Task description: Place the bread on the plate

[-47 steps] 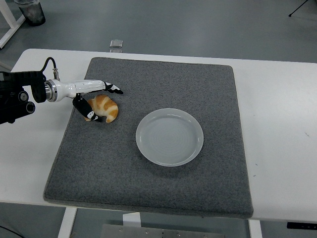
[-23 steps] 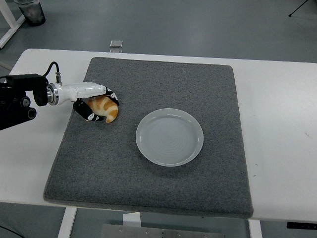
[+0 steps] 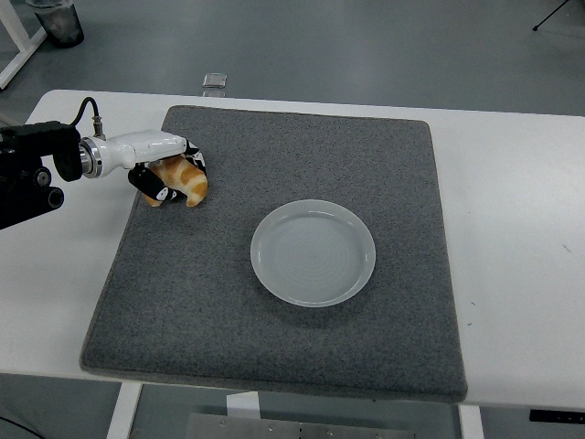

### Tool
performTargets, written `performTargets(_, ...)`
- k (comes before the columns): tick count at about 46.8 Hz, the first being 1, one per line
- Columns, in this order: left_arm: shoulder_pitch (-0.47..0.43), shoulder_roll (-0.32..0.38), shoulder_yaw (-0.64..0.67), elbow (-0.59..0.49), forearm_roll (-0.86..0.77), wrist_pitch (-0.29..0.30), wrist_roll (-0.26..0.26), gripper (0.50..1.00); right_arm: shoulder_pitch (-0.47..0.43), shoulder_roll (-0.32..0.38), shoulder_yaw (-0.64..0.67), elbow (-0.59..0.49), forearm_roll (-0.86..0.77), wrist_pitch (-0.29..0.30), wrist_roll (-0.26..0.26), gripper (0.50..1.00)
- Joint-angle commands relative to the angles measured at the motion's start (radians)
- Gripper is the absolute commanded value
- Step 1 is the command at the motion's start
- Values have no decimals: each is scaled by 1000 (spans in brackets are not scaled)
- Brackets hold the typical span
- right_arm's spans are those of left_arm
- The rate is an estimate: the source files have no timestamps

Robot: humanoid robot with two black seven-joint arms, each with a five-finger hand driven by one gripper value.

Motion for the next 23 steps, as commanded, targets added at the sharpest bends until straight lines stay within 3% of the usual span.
performTargets(1,-17,2,-4,-6,-12,0,-1,500,0,0,0,1,0,0,0,952)
performTargets(14,-94,22,-97,-15,-17,-20,-4,500,0,0,0,1,0,0,0,952)
performTargets(23,-206,51,-114,-43,-20,-69,-10,500,0,0,0,1,0,0,0,952)
